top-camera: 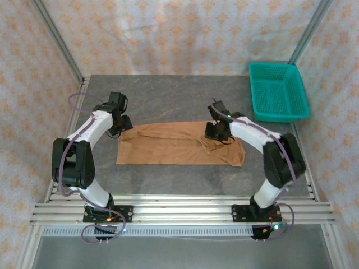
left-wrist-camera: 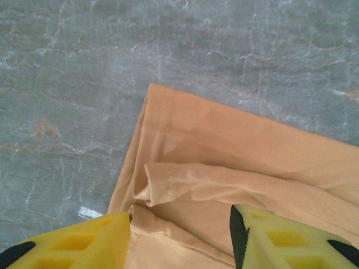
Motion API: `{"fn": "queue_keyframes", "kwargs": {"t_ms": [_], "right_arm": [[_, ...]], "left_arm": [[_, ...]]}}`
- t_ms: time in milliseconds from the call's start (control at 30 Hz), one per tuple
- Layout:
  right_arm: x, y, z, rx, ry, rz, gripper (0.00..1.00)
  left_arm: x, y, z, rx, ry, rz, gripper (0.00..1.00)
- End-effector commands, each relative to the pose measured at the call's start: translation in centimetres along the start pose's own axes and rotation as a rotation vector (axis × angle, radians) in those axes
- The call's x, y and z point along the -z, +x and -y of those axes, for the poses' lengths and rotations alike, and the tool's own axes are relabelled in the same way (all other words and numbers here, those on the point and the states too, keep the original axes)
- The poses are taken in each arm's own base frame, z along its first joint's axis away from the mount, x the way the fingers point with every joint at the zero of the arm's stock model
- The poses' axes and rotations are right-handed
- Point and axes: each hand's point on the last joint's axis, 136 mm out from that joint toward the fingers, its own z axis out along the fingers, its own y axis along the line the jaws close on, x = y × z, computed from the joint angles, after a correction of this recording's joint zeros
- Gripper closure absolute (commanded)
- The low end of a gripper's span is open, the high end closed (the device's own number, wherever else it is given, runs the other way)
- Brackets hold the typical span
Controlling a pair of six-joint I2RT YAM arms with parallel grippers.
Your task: Fold the inside-out t-shirt
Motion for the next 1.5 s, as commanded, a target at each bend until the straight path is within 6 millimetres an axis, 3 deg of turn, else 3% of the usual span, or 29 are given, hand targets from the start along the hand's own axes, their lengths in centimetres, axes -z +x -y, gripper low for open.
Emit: {"fn": "queue_keyframes", "kwargs": {"t_ms": [0,133,333,500,567,667,733,967,1133,1200,1300,1400,1467], "right_arm": [[0.3,1.6,1.9,0.036,0.111,-0.079,0.69],[0.9,2.8,2.0,0.013,0.083,-0.064,0.67],[0.6,5.7,1.3,0.013,0.043,-0.101,0.54],[-0.6,7.9,0.6,0.009,0.01,-0.145,0.56],[-0.8,8.3,0.7,0.007,0.015,-0.151,0.61],[-0.3,8.3,0.6,0.009,0.013,-0.14,0.83],[0.4,8.4,0.5,0.016,0.012,-0.129,0.84],[1.2,10.4,-0.9,0.01,-0.048,-0.131,0.82],[0.3,12.7,-1.8,-0.055,-0.087,-0.15,0.64],[1.1,12.4,-2.2,-0.067,-0.111,-0.124,0.58],[3.7,9.2,-1.6,-0.031,-0.056,0.004,0.48],[4.8,5.0,0.1,-0.04,-0.004,0.057,0.51],[4.4,2.9,1.6,-0.045,0.031,0.052,0.55]], "left_arm": [[0.2,0.9,-0.7,-0.007,-0.025,-0.015,0.49],[-0.3,1.1,-0.8,-0.01,-0.03,-0.021,0.49],[-0.7,1.2,-0.6,-0.011,-0.028,-0.03,0.49],[-0.6,1.1,-0.6,-0.009,-0.026,-0.03,0.49],[-0.6,1.1,-0.6,-0.009,-0.026,-0.027,0.49],[-0.6,1.0,-0.6,-0.011,-0.029,-0.028,0.5],[-0.8,1.1,-0.5,-0.011,-0.027,-0.037,0.5],[-0.9,0.9,0.1,0.004,-0.002,-0.039,0.5],[-0.8,0.9,0.2,0.004,0.0,-0.041,0.5],[-0.7,0.9,0.2,0.003,0.0,-0.039,0.5],[-0.4,1.0,0.1,0.0,0.0,-0.037,0.51],[-0.1,1.0,0.0,-0.001,0.003,-0.033,0.51],[0.1,1.0,0.0,0.0,0.005,-0.029,0.51]]}}
